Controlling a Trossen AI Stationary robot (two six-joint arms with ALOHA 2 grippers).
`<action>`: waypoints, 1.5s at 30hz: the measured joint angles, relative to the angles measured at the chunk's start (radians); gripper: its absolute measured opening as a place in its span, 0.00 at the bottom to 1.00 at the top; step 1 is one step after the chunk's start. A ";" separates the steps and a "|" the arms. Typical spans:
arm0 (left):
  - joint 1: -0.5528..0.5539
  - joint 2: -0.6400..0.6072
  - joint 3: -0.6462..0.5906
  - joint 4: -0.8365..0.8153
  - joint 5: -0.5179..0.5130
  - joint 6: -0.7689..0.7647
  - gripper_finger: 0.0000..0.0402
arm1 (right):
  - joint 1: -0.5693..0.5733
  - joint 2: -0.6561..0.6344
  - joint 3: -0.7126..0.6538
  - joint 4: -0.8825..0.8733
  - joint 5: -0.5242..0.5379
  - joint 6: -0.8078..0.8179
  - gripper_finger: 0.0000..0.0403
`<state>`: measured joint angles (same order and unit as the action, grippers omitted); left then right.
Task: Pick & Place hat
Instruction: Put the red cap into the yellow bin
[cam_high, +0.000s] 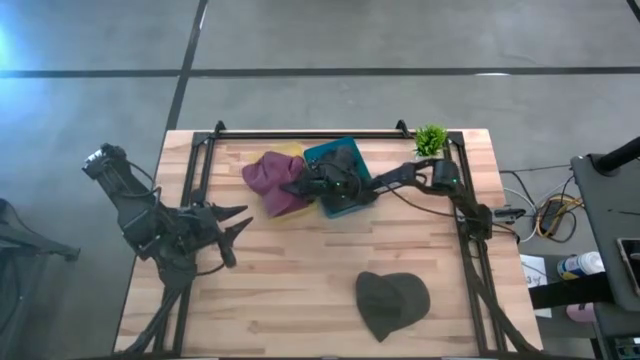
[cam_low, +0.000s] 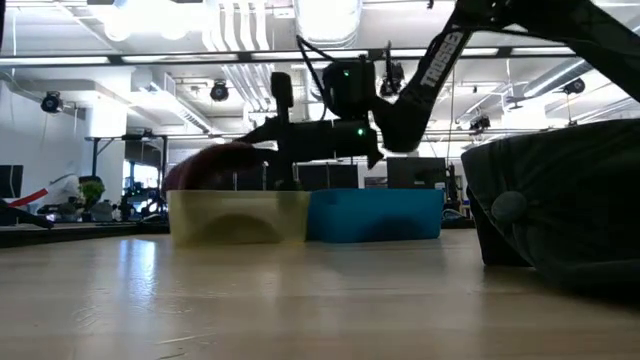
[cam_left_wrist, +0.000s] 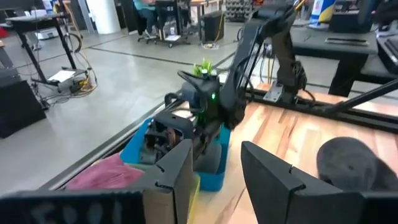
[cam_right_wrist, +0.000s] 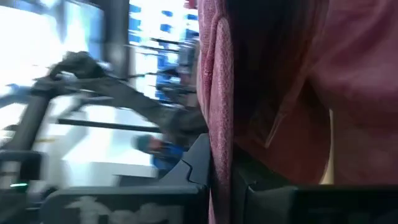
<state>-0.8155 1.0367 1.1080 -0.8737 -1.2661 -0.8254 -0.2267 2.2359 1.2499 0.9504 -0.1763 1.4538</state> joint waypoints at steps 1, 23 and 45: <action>0.000 0.000 0.000 -0.014 0.000 -0.010 0.33 | -0.002 -0.025 0.000 -0.074 0.000 -0.032 0.03; 0.051 -0.003 -0.002 -0.054 0.028 -0.044 0.33 | -0.073 -0.276 0.054 -0.906 0.023 -0.506 0.31; 0.117 0.001 -0.024 -0.051 0.036 -0.085 0.33 | -0.115 -0.387 0.074 -1.321 0.100 -0.789 0.38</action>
<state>-0.6985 1.0378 1.0836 -0.9249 -1.2303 -0.9105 -0.3416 1.8488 1.3243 -0.3710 -0.0765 0.6651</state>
